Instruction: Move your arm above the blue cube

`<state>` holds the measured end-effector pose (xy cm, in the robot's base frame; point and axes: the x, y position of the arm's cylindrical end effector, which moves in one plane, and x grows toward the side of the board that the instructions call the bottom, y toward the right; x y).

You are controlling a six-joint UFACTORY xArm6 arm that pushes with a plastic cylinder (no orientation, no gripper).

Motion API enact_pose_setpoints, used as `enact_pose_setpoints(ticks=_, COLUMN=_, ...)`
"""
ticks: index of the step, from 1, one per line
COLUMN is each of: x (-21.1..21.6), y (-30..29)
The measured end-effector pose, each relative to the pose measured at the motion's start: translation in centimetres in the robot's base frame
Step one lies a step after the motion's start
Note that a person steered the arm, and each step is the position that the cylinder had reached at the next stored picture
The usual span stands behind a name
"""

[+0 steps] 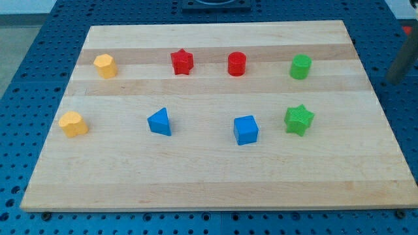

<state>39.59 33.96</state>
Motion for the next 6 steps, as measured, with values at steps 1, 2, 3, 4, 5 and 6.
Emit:
enact_pose_setpoints(ticks=1, x=-0.4, y=-4.7)
enact_pose_setpoints(ticks=2, x=-0.5, y=-13.2)
enact_pose_setpoints(ticks=3, x=-0.5, y=-20.5)
enact_pose_setpoints(ticks=4, x=0.5, y=-26.8)
enact_pose_setpoints(ticks=5, x=3.2, y=-29.0)
enact_pose_setpoints(ticks=6, x=6.7, y=-29.2)
